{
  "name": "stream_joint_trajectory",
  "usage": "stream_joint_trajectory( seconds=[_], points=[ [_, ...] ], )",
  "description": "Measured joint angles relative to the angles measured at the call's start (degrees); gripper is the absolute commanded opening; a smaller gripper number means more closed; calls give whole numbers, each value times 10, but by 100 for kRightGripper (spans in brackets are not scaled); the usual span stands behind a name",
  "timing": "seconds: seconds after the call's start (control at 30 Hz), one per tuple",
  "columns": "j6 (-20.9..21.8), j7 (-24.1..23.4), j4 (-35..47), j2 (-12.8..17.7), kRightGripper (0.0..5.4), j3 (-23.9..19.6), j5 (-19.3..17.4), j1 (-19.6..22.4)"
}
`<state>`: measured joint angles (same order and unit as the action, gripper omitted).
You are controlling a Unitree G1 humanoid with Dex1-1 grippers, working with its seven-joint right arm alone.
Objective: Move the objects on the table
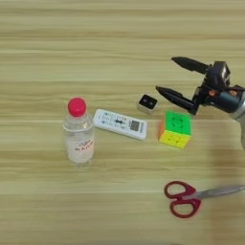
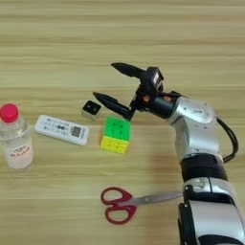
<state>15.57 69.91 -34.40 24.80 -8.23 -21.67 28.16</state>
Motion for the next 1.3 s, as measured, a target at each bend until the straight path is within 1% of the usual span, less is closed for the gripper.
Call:
stream_joint_trajectory(
  seconds=[0.07, 0.2, 0.37, 0.43, 0.47, 0.57, 0.63, 0.77, 0.87, 0.97, 1.03, 1.07, 1.13, 1.2, 1.23, 1.3],
  points=[
    [3, -21, 0, -9, 538, -5, 0, 7],
    [3, -61, 0, -23, 538, -15, 0, 9],
    [0, -105, 0, -27, 538, -15, 10, 13],
    [1, -155, 1, -39, 538, -21, 19, 16],
    [1, -168, 5, -45, 538, -22, 20, 17],
    [3, -215, 52, -68, 538, -22, 25, 17],
    [-2, -225, 83, -74, 538, -20, 23, 16],
    [-24, -244, 156, -76, 538, -19, 17, -2],
    [-40, -227, 216, -72, 538, -11, 4, -38],
    [-73, -204, 273, -63, 538, 5, -8, -70],
    [-88, -191, 290, -62, 538, 19, -10, -78],
    [-104, -190, 297, -62, 538, 24, -15, -80],
    [-124, -184, 307, -62, 538, 31, -20, -83],
    [-150, -180, 326, -62, 538, 34, -33, -87],
    [-156, -179, 331, -62, 538, 35, -38, -87],
    [-156, -163, 339, -58, 538, 38, -39, -89]
  ],
)
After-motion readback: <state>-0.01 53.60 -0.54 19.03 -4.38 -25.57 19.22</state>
